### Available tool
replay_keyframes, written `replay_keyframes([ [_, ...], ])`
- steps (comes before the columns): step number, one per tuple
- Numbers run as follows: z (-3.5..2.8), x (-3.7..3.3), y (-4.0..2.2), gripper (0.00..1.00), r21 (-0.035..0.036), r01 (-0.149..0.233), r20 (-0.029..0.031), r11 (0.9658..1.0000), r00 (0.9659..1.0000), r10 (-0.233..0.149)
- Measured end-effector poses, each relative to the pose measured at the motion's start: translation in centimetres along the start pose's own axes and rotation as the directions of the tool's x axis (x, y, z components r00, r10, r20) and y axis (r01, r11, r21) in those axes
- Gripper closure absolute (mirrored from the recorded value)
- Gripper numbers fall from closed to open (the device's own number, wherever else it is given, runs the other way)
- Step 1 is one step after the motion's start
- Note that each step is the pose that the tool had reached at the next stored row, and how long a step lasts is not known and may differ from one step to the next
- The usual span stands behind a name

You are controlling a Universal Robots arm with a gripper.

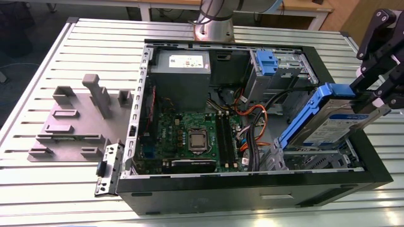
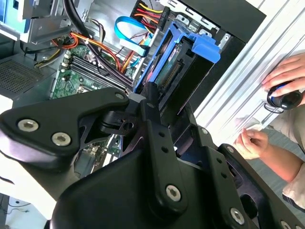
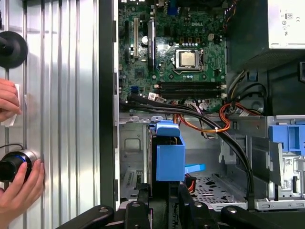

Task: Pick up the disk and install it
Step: 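Insert the disk into the insertion slot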

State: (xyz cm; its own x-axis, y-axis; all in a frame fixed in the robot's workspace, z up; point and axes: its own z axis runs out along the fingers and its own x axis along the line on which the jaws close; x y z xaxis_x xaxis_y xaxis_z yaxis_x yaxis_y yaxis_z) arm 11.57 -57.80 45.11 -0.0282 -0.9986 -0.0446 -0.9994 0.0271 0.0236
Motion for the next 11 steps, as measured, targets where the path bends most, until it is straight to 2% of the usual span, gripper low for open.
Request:
replay_keyframes([
  [2,0.31,0.01,-0.01,0.65,0.0000,0.000,0.0000,1.0000,1.0000,0.000],
  [4,1.42,0.06,-0.03,0.65,0.0000,0.000,-0.0001,1.0000,1.0000,0.000],
  [11,2.70,0.12,-0.07,0.65,0.0000,0.000,0.0000,1.0000,1.0000,0.000],
])
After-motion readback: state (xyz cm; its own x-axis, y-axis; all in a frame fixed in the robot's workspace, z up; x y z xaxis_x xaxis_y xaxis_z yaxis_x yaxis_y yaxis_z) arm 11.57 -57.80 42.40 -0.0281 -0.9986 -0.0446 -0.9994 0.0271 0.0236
